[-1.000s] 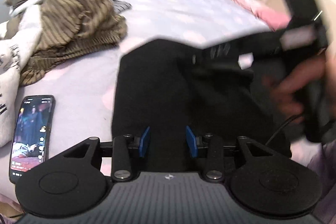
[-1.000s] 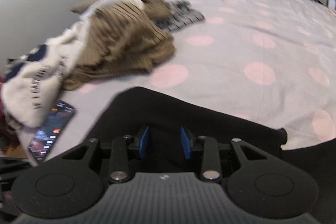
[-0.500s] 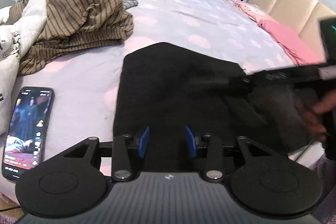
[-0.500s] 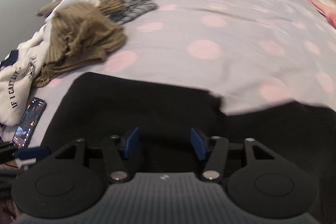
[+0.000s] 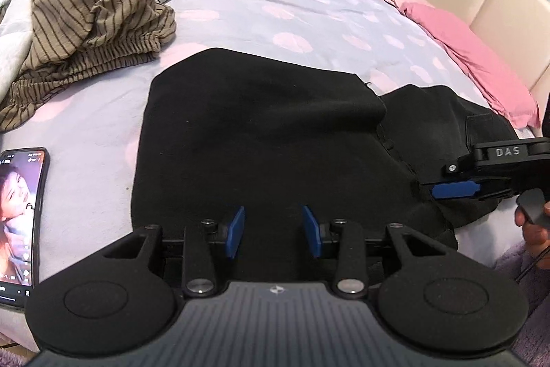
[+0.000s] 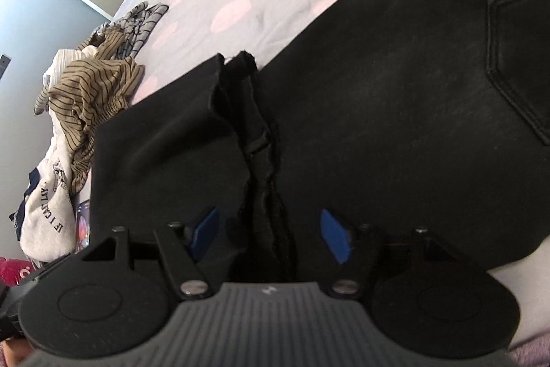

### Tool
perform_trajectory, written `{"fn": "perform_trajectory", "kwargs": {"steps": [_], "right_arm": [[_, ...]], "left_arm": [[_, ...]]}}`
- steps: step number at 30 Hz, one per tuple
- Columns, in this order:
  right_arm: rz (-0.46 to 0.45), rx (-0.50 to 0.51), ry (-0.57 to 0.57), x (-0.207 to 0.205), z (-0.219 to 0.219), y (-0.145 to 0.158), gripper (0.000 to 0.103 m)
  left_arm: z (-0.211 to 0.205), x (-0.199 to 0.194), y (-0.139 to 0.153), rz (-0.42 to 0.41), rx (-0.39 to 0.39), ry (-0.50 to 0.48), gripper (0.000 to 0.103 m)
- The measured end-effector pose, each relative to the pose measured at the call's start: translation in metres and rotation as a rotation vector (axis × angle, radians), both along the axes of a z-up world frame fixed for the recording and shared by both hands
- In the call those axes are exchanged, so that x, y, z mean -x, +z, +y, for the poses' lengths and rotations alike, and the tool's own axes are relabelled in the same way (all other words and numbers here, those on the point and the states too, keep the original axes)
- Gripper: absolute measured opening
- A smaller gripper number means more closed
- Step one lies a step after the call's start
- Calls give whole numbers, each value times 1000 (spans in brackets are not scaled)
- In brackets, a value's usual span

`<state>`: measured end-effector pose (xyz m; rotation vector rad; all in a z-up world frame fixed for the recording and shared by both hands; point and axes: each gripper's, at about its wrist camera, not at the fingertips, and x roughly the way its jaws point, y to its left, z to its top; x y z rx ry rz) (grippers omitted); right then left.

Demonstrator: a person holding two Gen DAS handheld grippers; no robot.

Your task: Fold clothes

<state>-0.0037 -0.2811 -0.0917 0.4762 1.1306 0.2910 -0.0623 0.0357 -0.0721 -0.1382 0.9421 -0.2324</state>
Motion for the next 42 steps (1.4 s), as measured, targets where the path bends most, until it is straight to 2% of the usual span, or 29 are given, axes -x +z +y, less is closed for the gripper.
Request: {"fn": "perform_trajectory", "kwargs": {"steps": [4,7,11,15,16,18,27,28,29,30,32,35,39,42], "right_arm": [[-23,-23,55,-6,10,-4,71],[-29,-135,154,-6,24,-3,70],[-14,-72,184,-17,37,-12,70],[31,-151,98,-34,32,-17,70],[11,-163,114,-32,35,-13,69],[-30,-186,144,-30,41,-5,43],[-10,-143,130,-42,57,-16,44],[-8,-138,128,-44,59,-17,41],[-7,-132,127,-45,61,-18,25],[-34,-70,156,-42,67,-14,14],[-58,-52,169,-39,71,-7,10],[-102,-19,192,-31,75,10,9],[-165,84,222,-25,83,50,9],[-228,142,240,-35,83,74,8]], "left_arm": [[-2,0,-1,2,-10,0,35],[0,1,-2,3,-9,3,35],[1,2,-2,3,-7,2,35],[2,2,-2,2,-5,2,35],[2,2,-2,2,-7,3,35],[3,3,-2,3,-13,7,35],[7,6,-2,1,5,18,35],[8,6,-2,0,5,20,35],[8,5,-2,1,4,22,35],[8,5,-2,1,4,24,35],[11,6,1,-12,3,44,35],[16,8,6,-37,2,78,35],[23,11,13,-69,1,124,35],[29,14,19,-95,2,159,35]]}}
